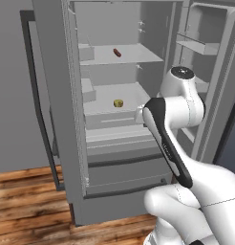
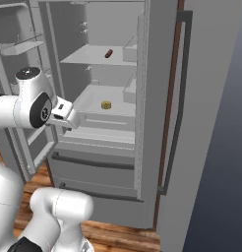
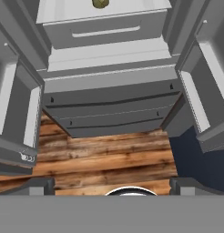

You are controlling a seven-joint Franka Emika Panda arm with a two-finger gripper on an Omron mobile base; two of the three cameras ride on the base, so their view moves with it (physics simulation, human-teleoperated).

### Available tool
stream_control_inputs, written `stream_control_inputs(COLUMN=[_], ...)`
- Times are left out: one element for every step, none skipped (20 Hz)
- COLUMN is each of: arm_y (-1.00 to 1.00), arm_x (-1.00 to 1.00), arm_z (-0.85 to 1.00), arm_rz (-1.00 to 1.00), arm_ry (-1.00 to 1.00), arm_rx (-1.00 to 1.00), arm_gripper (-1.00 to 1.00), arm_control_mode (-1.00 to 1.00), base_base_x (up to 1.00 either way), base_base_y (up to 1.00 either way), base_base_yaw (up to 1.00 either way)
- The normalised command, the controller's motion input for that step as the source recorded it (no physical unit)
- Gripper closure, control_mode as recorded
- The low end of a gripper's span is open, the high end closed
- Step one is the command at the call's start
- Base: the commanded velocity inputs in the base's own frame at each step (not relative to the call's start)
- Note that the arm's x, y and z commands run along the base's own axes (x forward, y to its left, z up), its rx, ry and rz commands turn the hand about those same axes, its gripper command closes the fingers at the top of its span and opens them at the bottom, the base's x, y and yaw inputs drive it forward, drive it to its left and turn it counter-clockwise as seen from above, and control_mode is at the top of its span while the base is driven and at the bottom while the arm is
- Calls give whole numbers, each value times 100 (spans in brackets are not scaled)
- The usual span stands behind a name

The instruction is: Retrieve the sausage and cheese from the fridge and place them on the cutting board on the counter.

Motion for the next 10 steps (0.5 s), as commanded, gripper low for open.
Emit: stream_control_inputs(arm_y=[0, 0, 0, 0, 0, 0, 0, 0, 0, 0], arm_x=[0, 0, 0, 0, 0, 0, 0, 0, 0, 0], arm_z=[0, 0, 0, 0, 0, 0, 0, 0, 0, 0], arm_rz=[0, 0, 0, 0, 0, 0, 0, 0, 0, 0], arm_ry=[0, 0, 0, 0, 0, 0, 0, 0, 0, 0], arm_rx=[0, 0, 0, 0, 0, 0, 0, 0, 0, 0], arm_gripper=[-100, -100, -100, -100, -100, -100, -100, -100, -100, -100], arm_control_mode=[100, 100, 100, 100, 100, 100, 100, 100, 100, 100], base_base_x=[21, 39, 48, 57, 60, 55, 56, 59, 61, 64], base_base_y=[0, 0, 0, 0, 0, 0, 0, 0, 0, 0], base_base_yaw=[0, 0, 0, 0, 0, 0, 0, 0, 0, 0])
